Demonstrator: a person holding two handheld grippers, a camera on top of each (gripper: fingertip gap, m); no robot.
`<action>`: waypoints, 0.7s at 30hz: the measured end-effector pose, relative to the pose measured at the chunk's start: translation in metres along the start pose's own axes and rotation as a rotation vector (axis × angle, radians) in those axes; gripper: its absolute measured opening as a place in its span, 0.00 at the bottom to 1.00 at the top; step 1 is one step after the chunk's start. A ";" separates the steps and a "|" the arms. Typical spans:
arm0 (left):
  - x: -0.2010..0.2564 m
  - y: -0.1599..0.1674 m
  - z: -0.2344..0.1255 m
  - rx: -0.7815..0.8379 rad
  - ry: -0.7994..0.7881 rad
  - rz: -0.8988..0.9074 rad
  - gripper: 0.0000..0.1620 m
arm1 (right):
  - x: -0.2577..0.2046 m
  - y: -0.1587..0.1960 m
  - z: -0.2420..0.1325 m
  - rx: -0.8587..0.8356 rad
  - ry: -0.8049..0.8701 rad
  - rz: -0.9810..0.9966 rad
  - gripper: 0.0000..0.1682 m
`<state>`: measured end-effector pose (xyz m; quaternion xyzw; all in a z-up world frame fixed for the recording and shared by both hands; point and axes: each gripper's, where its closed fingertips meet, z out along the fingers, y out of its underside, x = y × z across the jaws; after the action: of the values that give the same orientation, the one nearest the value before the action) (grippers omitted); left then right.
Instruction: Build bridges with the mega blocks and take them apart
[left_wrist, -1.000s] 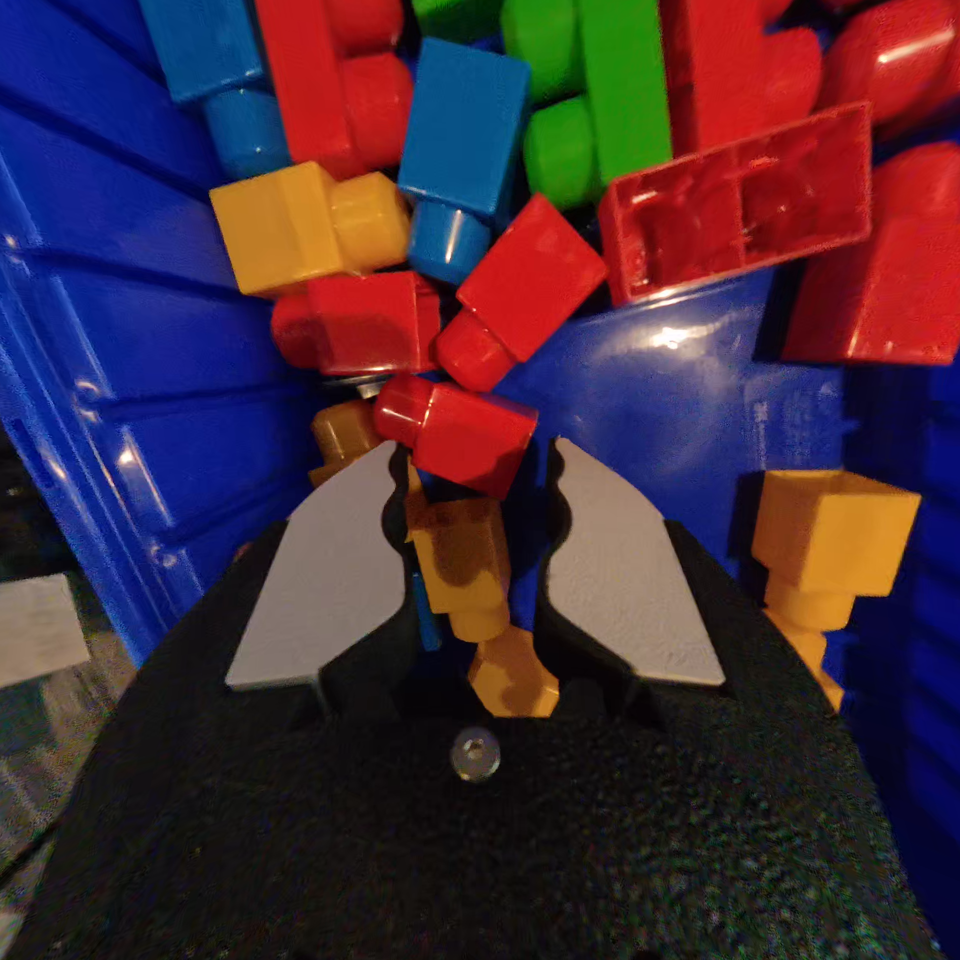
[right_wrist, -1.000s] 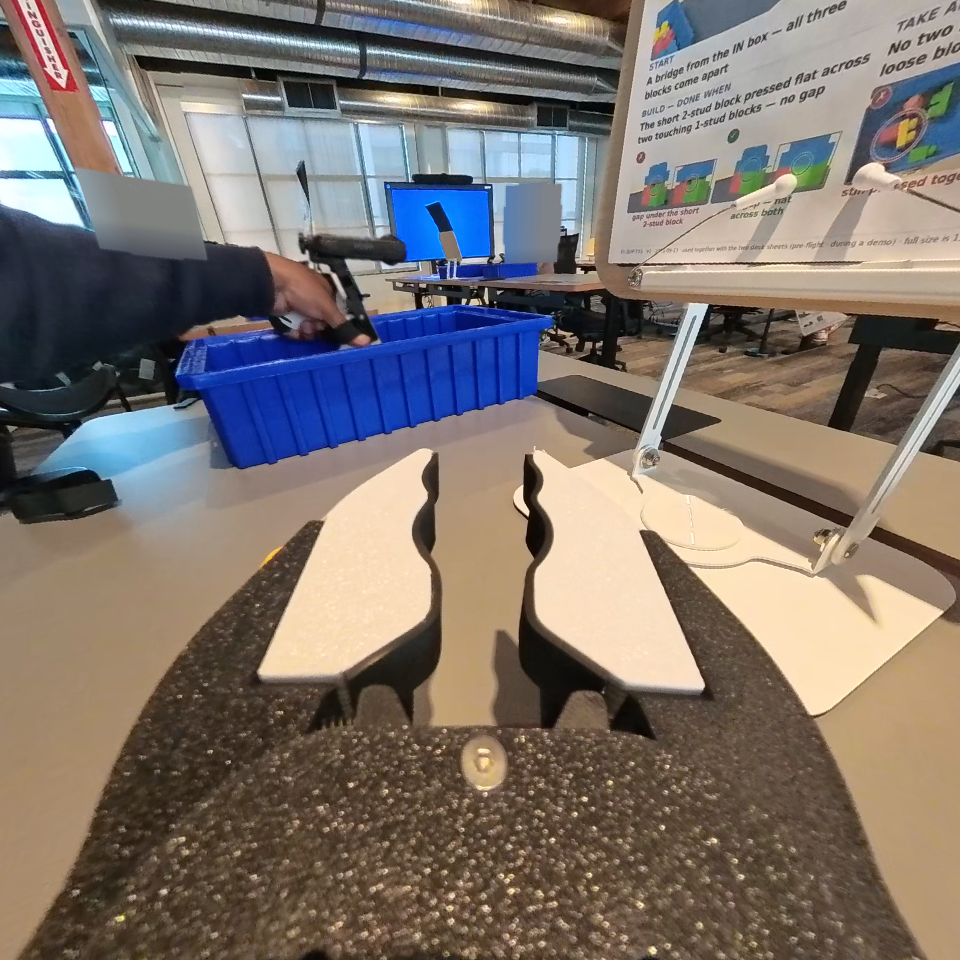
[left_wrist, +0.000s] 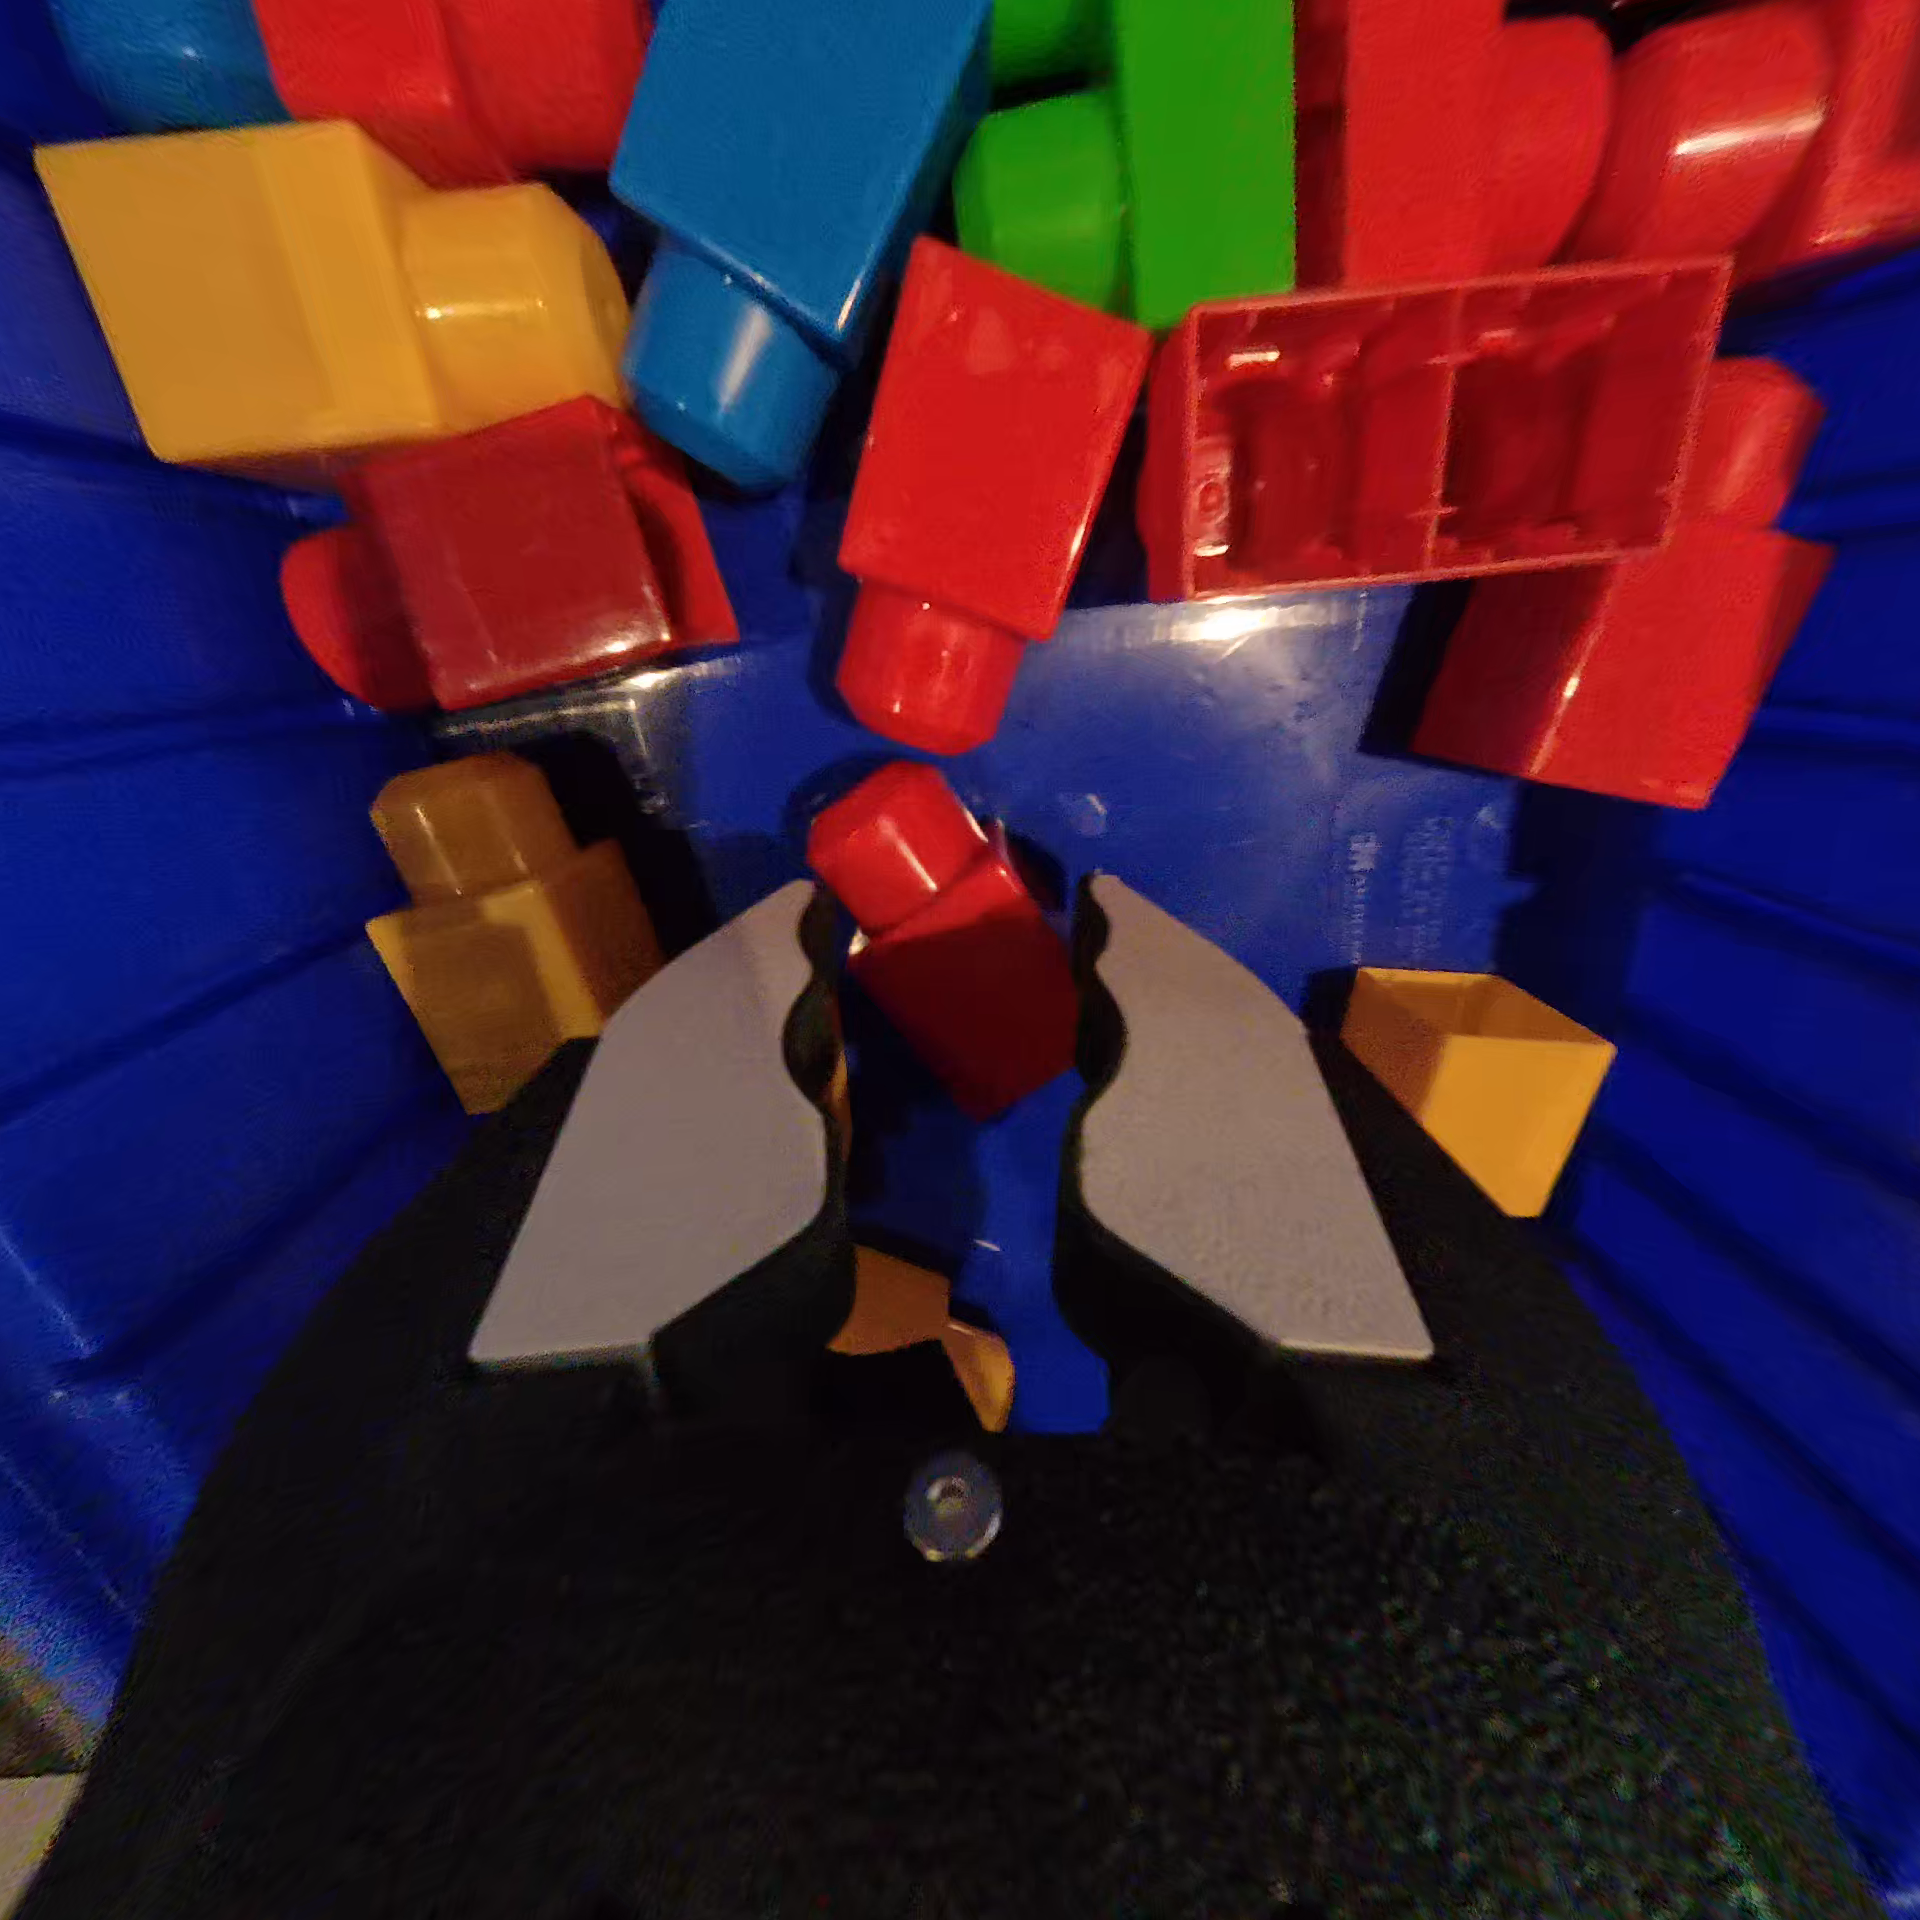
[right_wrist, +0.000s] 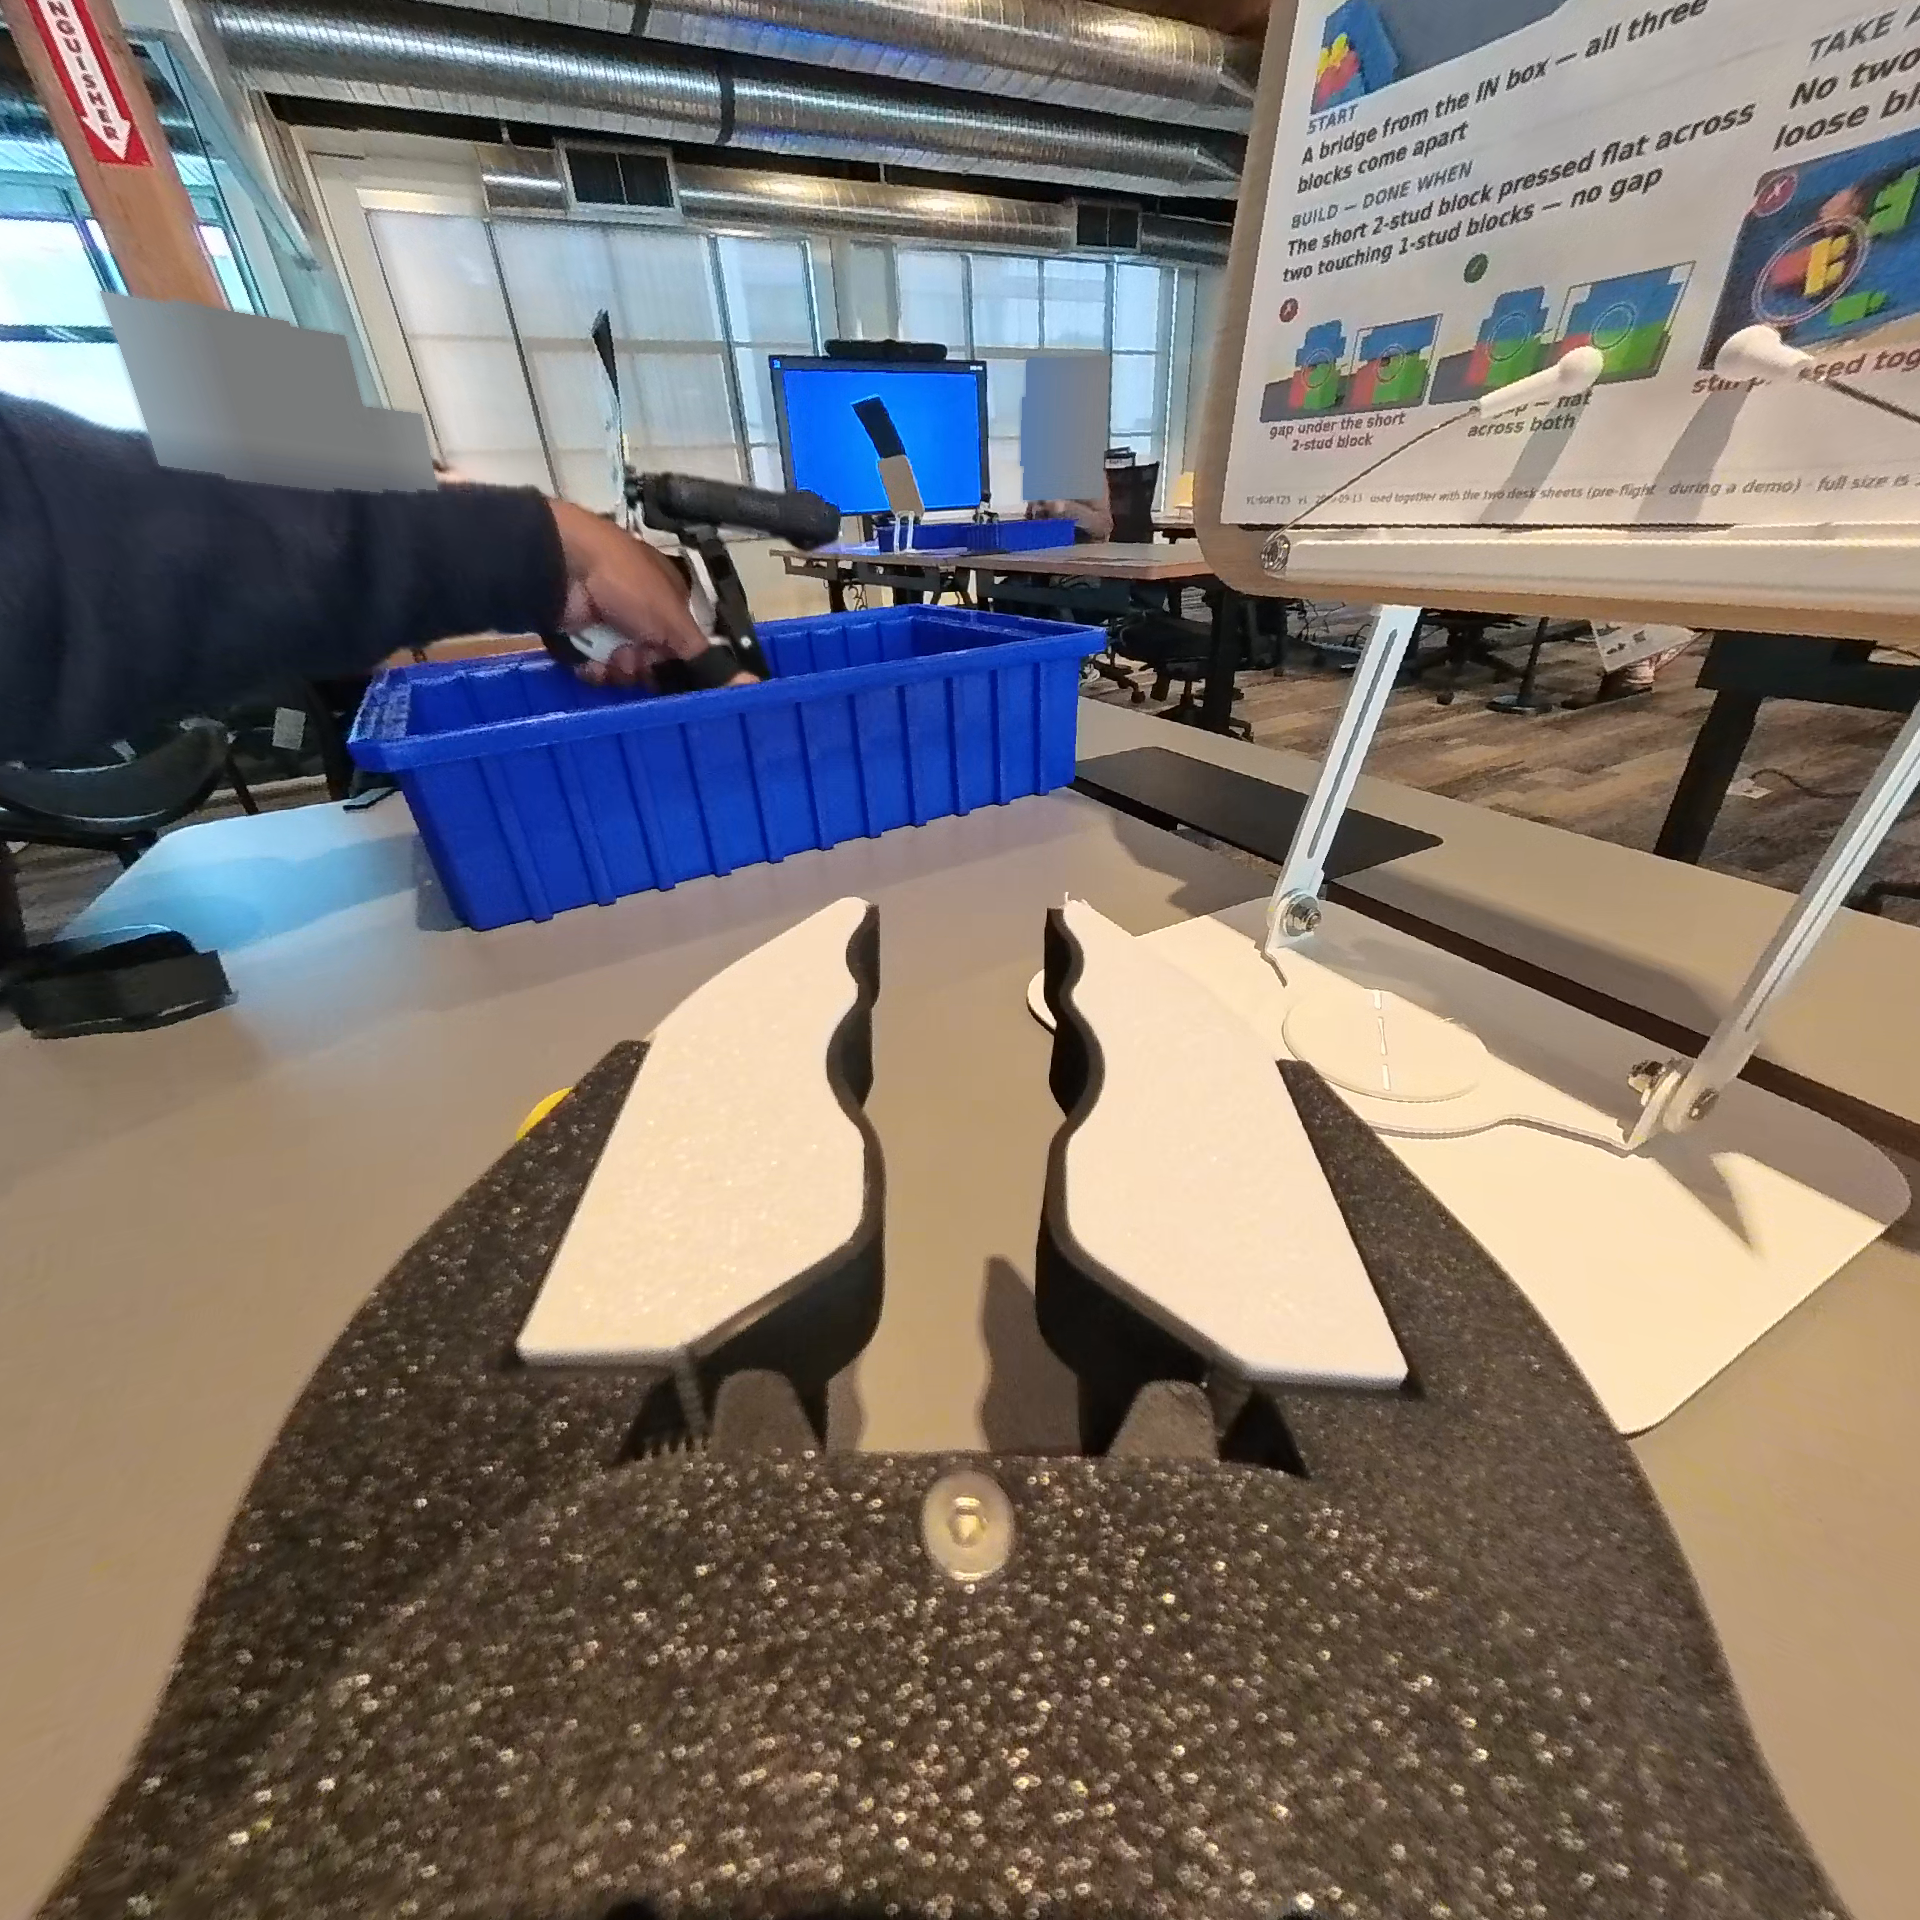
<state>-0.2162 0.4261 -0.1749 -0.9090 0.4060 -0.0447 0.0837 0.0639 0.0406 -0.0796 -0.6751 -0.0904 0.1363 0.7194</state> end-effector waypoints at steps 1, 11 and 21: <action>-0.001 0.000 0.001 0.011 -0.010 0.006 0.24 | 0.000 0.000 0.000 0.000 0.000 0.000 0.18; 0.057 -0.012 -0.053 0.256 0.205 0.126 0.24 | 0.001 0.000 0.000 0.004 0.000 0.006 0.18; 0.318 0.010 -0.218 0.870 0.750 0.576 0.23 | 0.001 -0.002 -0.002 0.019 -0.004 0.010 0.19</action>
<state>-0.0438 0.1571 0.0416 -0.5692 0.5803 -0.4958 0.3056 0.0652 0.0392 -0.0773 -0.6686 -0.0870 0.1421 0.7247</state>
